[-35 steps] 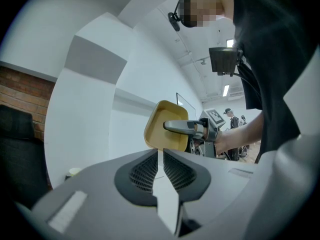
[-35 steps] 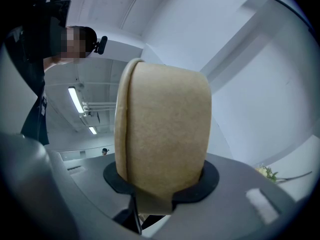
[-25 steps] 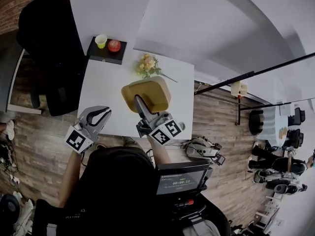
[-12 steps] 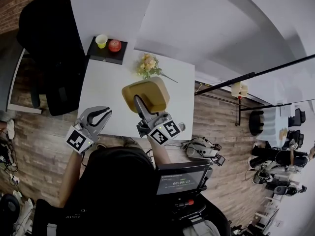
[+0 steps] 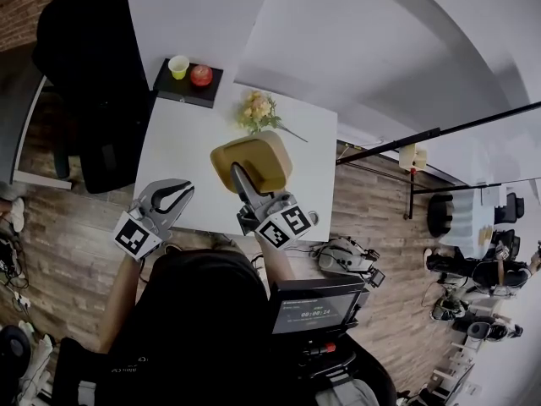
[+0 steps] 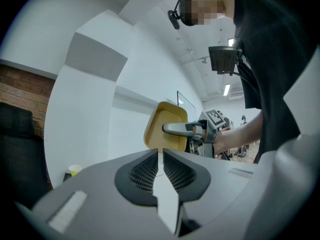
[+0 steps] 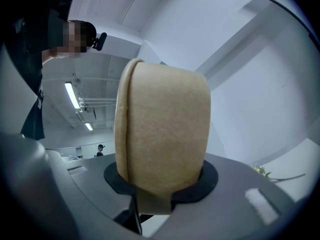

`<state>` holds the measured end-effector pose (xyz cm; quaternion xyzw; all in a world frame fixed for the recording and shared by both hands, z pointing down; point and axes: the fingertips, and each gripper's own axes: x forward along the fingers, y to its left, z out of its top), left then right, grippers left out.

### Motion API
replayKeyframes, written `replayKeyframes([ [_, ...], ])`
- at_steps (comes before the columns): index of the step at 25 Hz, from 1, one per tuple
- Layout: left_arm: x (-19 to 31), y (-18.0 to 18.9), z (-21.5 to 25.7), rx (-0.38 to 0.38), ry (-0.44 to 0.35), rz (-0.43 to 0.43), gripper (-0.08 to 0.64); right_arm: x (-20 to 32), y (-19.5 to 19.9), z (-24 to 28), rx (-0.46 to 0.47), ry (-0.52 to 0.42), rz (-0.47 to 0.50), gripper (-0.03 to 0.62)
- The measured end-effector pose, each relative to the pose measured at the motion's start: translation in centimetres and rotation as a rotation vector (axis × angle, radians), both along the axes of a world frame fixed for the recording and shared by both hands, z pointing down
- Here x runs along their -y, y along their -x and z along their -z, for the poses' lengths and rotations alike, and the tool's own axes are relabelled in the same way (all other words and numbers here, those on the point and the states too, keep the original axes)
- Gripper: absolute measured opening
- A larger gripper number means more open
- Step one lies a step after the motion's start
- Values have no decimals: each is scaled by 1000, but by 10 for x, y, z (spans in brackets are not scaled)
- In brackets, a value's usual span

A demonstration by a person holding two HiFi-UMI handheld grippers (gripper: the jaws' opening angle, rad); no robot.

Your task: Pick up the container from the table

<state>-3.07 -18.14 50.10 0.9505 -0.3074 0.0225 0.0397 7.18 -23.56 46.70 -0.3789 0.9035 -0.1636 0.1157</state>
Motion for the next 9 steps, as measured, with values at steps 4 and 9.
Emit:
replayKeyframes([
  [4, 0, 0, -1, -3, -2, -2, 31, 2, 1, -3, -5, 11, 2, 169],
  [9, -1, -1, -3, -10, 17, 6, 31, 3, 0, -11, -31, 31, -5, 169],
])
